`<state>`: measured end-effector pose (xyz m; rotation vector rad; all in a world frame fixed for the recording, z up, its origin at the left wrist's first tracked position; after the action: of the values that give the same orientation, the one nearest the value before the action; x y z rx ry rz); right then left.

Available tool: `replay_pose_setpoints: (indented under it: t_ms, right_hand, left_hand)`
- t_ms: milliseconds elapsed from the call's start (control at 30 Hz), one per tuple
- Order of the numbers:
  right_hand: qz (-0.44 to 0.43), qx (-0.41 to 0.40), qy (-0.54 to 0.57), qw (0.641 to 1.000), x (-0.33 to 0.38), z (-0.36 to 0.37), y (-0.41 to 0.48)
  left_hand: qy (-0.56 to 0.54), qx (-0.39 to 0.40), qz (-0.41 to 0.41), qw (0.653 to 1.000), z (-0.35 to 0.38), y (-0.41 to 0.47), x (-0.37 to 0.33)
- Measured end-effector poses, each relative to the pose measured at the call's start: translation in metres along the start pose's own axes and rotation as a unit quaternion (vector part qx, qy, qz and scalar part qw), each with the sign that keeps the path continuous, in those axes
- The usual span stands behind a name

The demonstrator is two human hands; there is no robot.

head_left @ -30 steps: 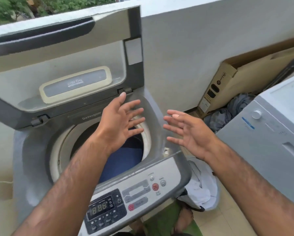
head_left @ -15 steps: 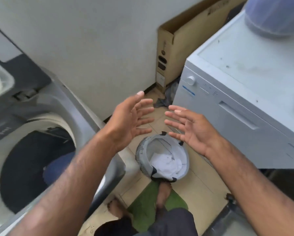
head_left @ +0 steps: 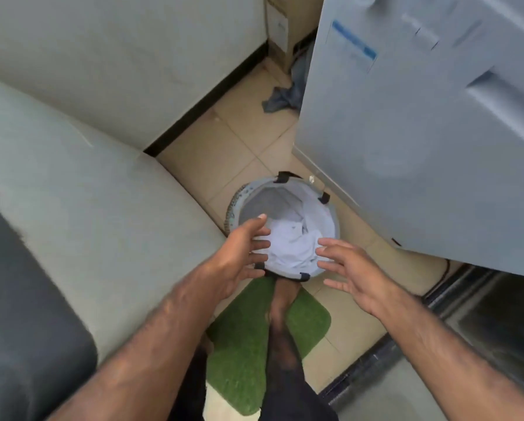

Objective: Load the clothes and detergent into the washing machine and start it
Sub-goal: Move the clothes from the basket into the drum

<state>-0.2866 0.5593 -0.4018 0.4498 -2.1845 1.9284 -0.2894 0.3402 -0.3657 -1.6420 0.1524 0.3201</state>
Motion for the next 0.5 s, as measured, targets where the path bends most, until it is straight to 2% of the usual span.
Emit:
replay_pose_setpoints:
  t_ms: [133, 333, 500]
  right_hand:
    - [0.055, -0.005, -0.026, 0.998, -0.04, 0.017, 0.088]
    - [0.052, -0.024, -0.053, 0.997, -0.064, 0.036, 0.213]
    - [0.094, -0.061, -0.047, 0.993, -0.09, 0.034, 0.31]
  left_hand:
    - [0.014, -0.022, -0.031, 0.999, 0.015, 0.09, 0.023]
    - [0.02, -0.031, -0.05, 0.998, 0.046, 0.211, 0.039]
    - [0.092, -0.072, -0.062, 0.991, 0.057, 0.301, 0.055]
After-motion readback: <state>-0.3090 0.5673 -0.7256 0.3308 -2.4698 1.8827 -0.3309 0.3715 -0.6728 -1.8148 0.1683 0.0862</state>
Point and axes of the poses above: each hand's wrist, its own y-axis towards the middle knuckle, its own z-axis out of the palm, x = y × z, the point moved 6 cm from there along y, towards the middle knuckle, and after that the axes turned 8 degrees about -x, right-handed, at the moved point
